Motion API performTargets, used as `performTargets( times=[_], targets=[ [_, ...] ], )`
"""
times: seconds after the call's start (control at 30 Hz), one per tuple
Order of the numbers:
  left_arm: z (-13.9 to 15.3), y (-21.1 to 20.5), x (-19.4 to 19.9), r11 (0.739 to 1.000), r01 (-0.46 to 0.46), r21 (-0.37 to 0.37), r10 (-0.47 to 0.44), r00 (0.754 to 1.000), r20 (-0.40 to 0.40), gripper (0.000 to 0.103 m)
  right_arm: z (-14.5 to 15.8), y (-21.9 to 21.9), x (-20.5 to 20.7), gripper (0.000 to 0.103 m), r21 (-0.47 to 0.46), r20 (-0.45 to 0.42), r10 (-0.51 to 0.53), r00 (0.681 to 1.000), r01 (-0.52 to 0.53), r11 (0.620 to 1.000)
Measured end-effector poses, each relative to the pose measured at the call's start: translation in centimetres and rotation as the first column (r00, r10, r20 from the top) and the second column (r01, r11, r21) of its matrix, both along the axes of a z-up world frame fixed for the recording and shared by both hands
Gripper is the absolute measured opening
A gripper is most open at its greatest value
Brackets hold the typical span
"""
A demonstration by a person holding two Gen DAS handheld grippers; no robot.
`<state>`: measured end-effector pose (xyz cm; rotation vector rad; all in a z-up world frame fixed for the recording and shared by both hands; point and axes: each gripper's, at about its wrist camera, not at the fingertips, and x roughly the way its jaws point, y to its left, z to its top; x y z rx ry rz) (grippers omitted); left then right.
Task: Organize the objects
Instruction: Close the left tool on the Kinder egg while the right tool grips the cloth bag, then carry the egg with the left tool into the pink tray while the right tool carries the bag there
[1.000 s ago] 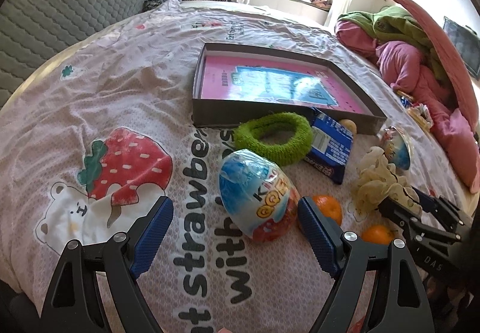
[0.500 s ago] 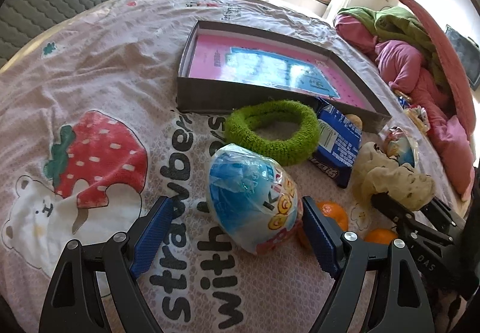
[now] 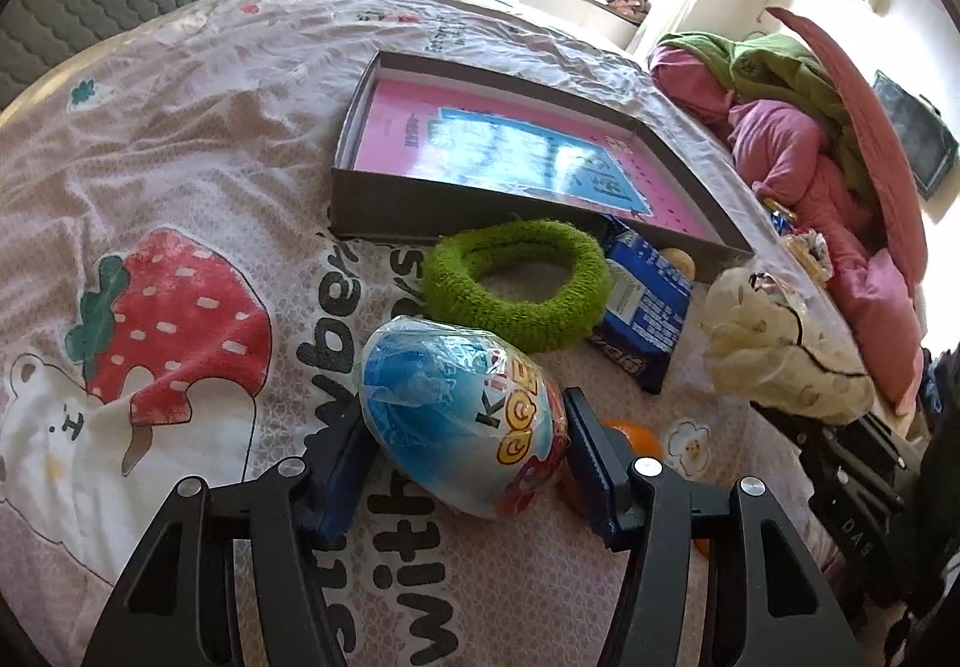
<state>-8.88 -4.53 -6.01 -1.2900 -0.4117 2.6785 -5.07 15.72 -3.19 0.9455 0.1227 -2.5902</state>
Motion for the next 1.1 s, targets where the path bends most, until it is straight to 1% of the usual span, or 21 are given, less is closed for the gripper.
performTargets(
  times=[0.07, 0.13, 0.23, 0.3, 0.43, 0.57, 0.77, 0.97, 1.1],
  targets=[
    [0.4, 0.1, 0.4, 1.0, 0.005, 0.002, -0.005, 1.0, -0.02, 0.061, 0.3, 0.0, 0.2, 0.02, -0.004, -0.008, -0.001, 1.0, 0.001, 1.0],
    [1.1, 0.4, 0.8, 1.0, 0.006, -0.021, -0.007, 0.999, -0.04, 0.061, 0.7, 0.1, 0.4, 0.02, -0.009, -0.016, 0.0, 1.0, -0.001, 1.0],
    [2.1, 0.6, 1.4, 1.0, 0.011, -0.026, -0.013, 0.998, -0.063, 0.061, 1.3, 0.1, 0.8, 0.02, -0.015, -0.034, 0.002, 0.999, -0.003, 1.0],
    [2.9, 0.8, 1.8, 0.999, 0.011, -0.043, -0.015, 0.996, -0.082, 0.061, 1.7, 0.0, 0.9, 0.02, -0.017, -0.045, 0.001, 0.999, -0.002, 1.0],
    [4.7, 0.8, 2.2, 0.997, 0.001, -0.072, -0.01, 0.991, -0.133, 0.061, 2.8, 0.1, 0.8, 0.02, -0.032, -0.063, -0.002, 0.998, 0.0, 0.999],
    [6.2, 0.8, 1.9, 0.994, -0.014, -0.104, -0.002, 0.987, -0.158, 0.061, 4.0, 0.1, 0.0, 0.02, -0.041, -0.081, -0.008, 0.997, 0.005, 0.999],
    [8.1, 0.9, 0.8, 0.992, -0.032, -0.121, 0.008, 0.98, -0.197, 0.061, 5.2, -0.4, -0.9, 0.02, -0.045, -0.104, -0.002, 0.995, -0.003, 0.999],
    [8.7, 1.4, -1.4, 0.99, -0.041, -0.135, 0.015, 0.982, -0.19, 0.061, 5.4, -0.8, -2.3, 0.02, -0.045, -0.09, -0.015, 0.996, 0.011, 0.999],
    [8.8, 1.6, -3.2, 0.988, -0.051, -0.149, 0.022, 0.982, -0.189, 0.061, 5.5, -0.3, -4.0, 0.02, -0.069, -0.067, -0.041, 0.997, 0.036, 0.997]
  ],
)
